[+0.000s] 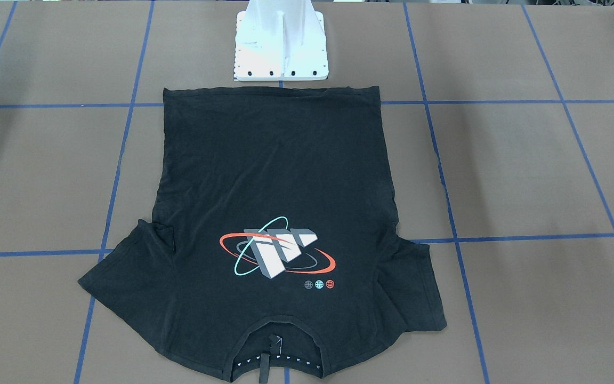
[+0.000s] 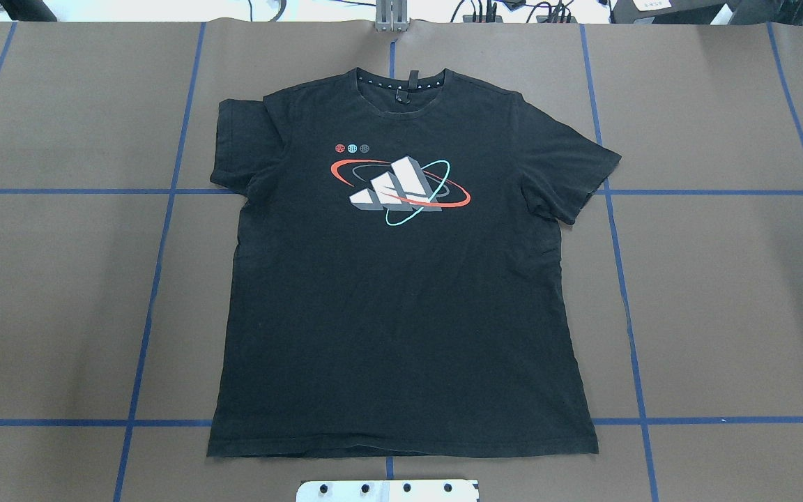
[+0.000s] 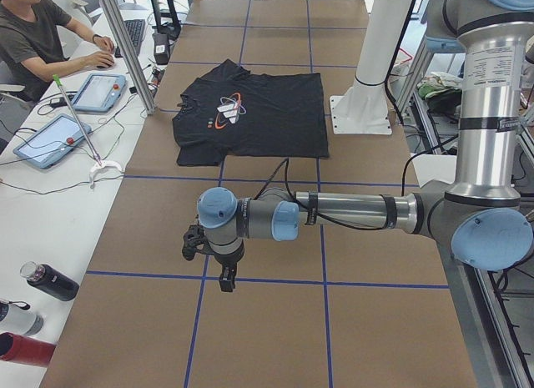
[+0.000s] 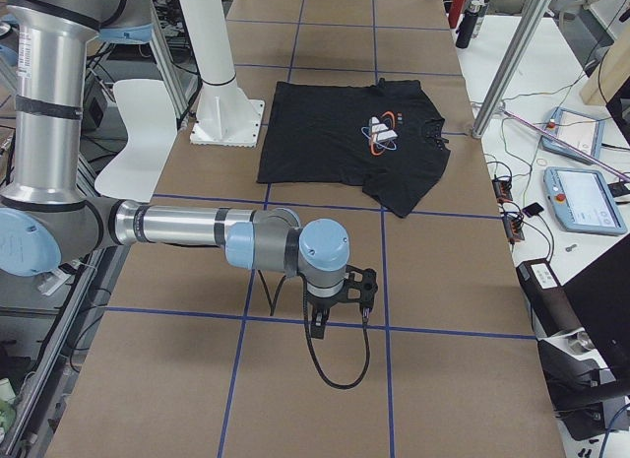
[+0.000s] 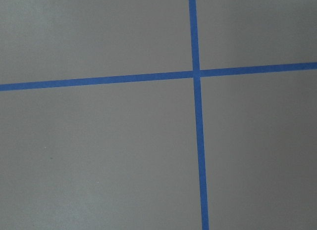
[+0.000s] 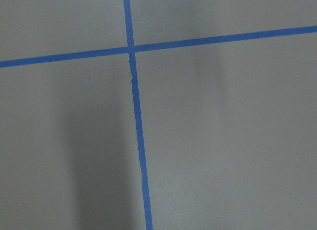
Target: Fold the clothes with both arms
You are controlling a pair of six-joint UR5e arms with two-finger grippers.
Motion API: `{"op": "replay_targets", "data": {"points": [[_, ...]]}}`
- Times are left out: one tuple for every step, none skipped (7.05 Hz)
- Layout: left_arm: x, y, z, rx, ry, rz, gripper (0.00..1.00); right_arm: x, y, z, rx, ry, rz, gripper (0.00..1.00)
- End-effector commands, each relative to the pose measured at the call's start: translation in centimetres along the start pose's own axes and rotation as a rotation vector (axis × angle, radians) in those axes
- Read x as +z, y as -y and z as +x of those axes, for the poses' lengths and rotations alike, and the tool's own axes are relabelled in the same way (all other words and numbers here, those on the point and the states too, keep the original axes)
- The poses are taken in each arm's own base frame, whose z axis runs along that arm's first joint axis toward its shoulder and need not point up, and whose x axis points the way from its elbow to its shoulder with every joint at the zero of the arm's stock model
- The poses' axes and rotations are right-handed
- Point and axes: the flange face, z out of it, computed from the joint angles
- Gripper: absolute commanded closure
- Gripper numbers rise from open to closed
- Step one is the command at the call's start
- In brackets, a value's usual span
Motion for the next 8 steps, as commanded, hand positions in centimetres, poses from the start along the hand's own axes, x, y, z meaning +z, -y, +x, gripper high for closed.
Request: {"op": "replay_targets", "data": {"points": [[-0.1,0.1,0.1,0.002,0.0,0.002,0.0,-0.2,0.3,-0.2,-0.004,0.001,0.004,0.0],[-0.2,0.2,0.2,0.004,-0.001,0.004,0.0,-0.2,0.3,-0.3,-0.006,0.004,0.005,0.0],[-1.4,1.7,1.3,0.028,0.001,0.032,0.0,-1.0,1.4,-1.0,-0.022,0.003,0.022,0.0],[-3.3,4.0,3.0,0.066,0.004,0.07,0.0,-2.2,3.3,-2.4,-0.038,0.01,0.045,0.0],[-4.9,6.1,4.6,0.093,0.003,0.101,0.0,-2.5,5.2,-4.2,-0.072,0.002,0.053,0.0],[-6.6,7.7,6.2,0.124,-0.016,0.131,0.0,-2.4,6.6,-6.7,-0.105,0.002,0.052,0.0],[-7.5,8.9,7.4,0.151,-0.045,0.154,0.0,-3.0,7.8,-8.4,-0.073,0.01,0.065,0.0],[-7.6,9.7,8.0,0.216,-0.057,0.21,0.0,-4.4,10.7,-12.8,-0.077,0.019,0.093,0.0]]}}
